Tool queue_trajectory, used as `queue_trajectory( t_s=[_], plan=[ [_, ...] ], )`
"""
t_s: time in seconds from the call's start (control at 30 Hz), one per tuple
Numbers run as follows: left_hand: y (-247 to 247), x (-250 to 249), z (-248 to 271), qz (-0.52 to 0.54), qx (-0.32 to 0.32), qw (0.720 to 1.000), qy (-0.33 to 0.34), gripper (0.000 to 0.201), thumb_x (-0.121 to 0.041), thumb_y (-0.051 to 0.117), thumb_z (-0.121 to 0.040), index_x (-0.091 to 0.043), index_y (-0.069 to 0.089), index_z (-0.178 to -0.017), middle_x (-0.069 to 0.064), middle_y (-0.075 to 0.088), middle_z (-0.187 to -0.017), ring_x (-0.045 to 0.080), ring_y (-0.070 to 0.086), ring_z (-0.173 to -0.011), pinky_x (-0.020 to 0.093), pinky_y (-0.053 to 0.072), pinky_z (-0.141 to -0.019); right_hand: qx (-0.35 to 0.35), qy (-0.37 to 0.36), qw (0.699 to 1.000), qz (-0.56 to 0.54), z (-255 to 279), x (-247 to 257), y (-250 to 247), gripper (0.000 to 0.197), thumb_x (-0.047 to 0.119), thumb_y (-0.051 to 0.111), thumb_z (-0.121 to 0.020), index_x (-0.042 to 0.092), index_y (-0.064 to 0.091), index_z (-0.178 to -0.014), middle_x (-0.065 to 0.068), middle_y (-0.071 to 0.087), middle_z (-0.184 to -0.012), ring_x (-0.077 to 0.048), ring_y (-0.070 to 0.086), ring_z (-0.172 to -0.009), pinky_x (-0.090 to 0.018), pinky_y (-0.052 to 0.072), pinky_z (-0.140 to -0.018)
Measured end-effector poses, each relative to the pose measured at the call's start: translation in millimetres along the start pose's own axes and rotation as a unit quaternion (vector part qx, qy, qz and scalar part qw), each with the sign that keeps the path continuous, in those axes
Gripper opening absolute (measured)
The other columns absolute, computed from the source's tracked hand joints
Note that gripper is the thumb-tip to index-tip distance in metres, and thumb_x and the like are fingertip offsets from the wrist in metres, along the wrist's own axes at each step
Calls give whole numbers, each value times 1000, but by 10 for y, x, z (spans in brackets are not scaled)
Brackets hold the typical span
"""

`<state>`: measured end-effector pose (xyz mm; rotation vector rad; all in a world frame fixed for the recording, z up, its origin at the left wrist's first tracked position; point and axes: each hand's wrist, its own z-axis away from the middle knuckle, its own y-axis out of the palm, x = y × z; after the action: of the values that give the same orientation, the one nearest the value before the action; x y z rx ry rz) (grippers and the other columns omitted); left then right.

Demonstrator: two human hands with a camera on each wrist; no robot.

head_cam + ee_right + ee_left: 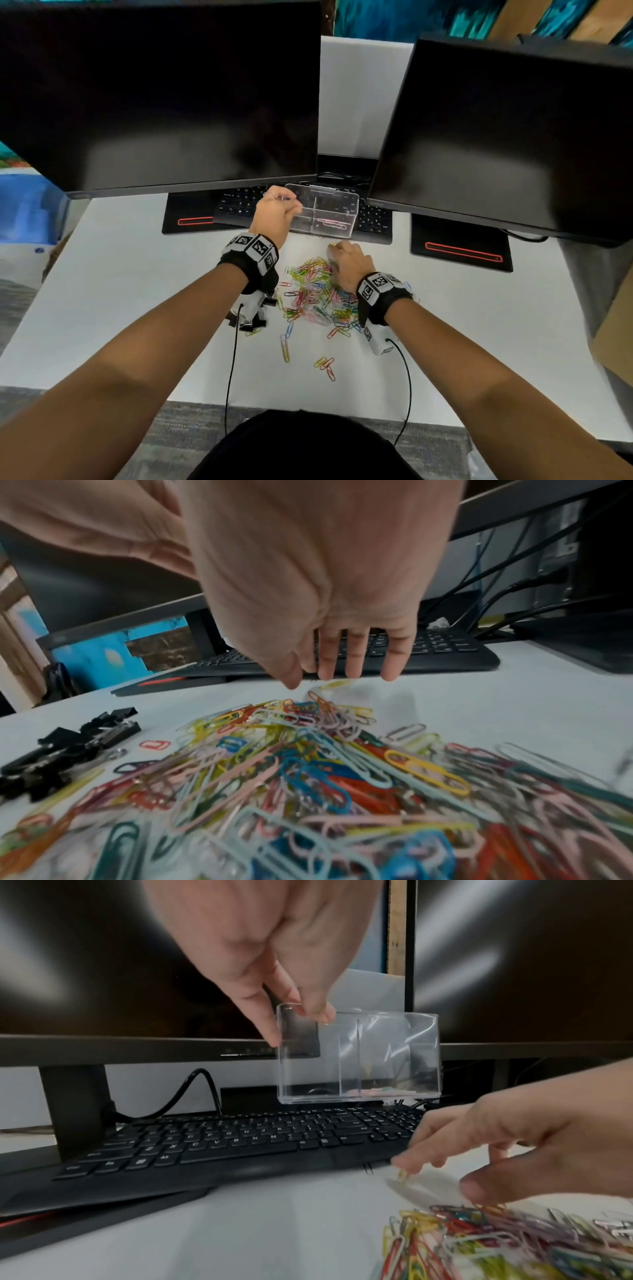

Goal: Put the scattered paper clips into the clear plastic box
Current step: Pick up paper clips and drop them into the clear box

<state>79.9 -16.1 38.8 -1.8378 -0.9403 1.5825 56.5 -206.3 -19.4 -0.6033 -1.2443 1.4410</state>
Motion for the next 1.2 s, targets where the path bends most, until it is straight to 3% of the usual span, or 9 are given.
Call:
queue_trajectory(
  t_s=[0.17,0.33,0.5,0.6,0.7,0.77,0.9,1.0,1.2],
  plan=[
    [-20,-17,-60,21,-20,1000,-3,20,-11,56,-93,-1,72,-100,13,58,-114,26,57,-106,34,43,-102,18,8,996,82,-226,115,-14,64,13,53,-84,22,30,-143,-6,36,-131,-24,36,-121,-44,41,-92],
    [5,-47,-29,35,-25,999,-14,21,-11,55,-93,-1,72,-101,11,58,-114,21,58,-104,23,43,-97,33,22,996,85,-355,125,25,64,6,50,-80,23,33,-139,-6,36,-128,-26,34,-122,-46,38,-93],
    [-9,-33,-9,33,-20,999,-25,23,-11,53,-95,0,70,-105,9,56,-117,13,54,-101,4,31,-87,25,20,996,83,-399,120,46,57,6,48,-80,22,39,-135,-7,37,-132,-27,33,-125,-47,37,-97],
    [1,-24,-25,46,-22,998,-36,22,-11,53,-94,-1,69,-105,8,57,-116,13,55,-101,1,33,-84,8,-5,996,87,-373,119,41,42,7,50,-81,21,53,-120,-7,42,-125,-27,36,-120,-46,38,-95],
    [15,-28,-43,43,-25,998,-34,22,-10,54,-94,-1,70,-105,9,57,-116,15,56,-102,3,32,-84,-16,-32,998,49,-324,68,68,25,11,52,-85,17,64,-106,-6,48,-118,-26,43,-114,-44,44,-90],
    [10,-31,-47,41,-26,998,-32,22,-10,54,-94,0,70,-105,10,57,-117,14,54,-101,3,30,-85,-39,-27,999,-3,-314,1,105,28,11,53,-87,15,63,-113,-7,47,-121,-28,47,-113,-45,48,-88],
    [25,-5,-40,34,-21,999,-34,23,-11,53,-95,-2,70,-106,9,57,-118,16,54,-103,4,30,-85,6,-29,1000,-7,-296,-13,131,51,37,46,-93,23,35,-141,-6,31,-143,-29,33,-128,-49,44,-96],
    [36,17,-29,28,-12,999,-35,23,-12,52,-95,-3,71,-106,8,56,-119,18,54,-106,6,30,-87,45,-14,999,24,-247,62,160,64,61,35,-90,31,27,-145,2,22,-148,-26,24,-133,-50,37,-101],
    [106,29,1,33,-5,999,-31,22,-12,54,-94,-3,71,-104,9,58,-116,19,56,-104,10,34,-89,13,-45,999,23,17,111,309,49,51,41,-93,19,45,-131,-4,34,-133,-27,35,-115,-44,45,-92]
  ],
)
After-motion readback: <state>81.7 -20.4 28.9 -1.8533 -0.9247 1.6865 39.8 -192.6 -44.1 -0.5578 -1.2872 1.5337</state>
